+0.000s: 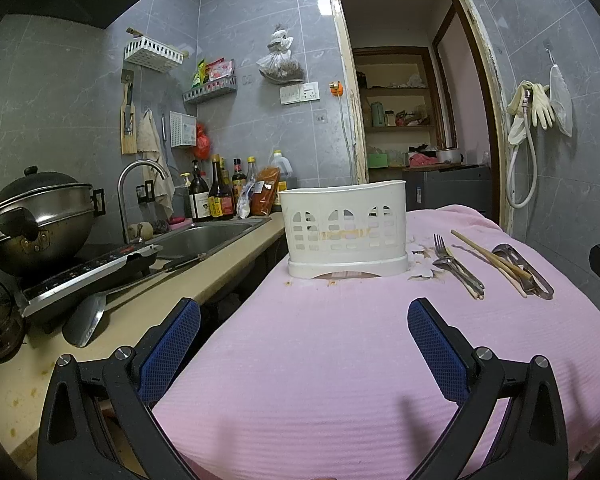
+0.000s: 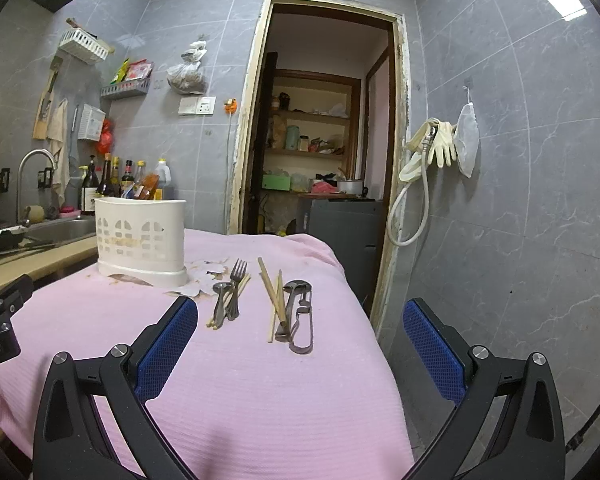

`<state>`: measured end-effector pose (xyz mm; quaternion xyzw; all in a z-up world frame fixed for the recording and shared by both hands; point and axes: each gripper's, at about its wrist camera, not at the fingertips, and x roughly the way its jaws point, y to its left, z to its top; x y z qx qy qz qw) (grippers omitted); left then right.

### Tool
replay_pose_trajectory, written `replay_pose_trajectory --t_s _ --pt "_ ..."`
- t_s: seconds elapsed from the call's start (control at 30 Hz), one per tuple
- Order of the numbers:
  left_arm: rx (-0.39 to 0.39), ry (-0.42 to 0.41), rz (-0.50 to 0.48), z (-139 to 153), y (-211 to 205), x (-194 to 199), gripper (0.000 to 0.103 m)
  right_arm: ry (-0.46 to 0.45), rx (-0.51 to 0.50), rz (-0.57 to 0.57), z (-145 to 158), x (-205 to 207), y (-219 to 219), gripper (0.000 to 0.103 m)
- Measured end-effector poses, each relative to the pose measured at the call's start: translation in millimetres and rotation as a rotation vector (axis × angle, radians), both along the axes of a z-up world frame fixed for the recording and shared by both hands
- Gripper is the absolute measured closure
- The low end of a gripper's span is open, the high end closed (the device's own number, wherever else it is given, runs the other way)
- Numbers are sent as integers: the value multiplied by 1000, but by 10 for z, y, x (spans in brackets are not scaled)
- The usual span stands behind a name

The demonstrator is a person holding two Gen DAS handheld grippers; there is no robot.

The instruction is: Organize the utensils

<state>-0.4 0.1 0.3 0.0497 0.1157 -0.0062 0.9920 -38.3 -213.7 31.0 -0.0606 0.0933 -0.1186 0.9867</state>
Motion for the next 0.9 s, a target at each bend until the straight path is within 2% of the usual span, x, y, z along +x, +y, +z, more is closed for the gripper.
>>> replay_pose_trajectory --t_s 0.9 --pt "-4 11 2 -112 58 28 1 6 -1 2 -2 7 23 0"
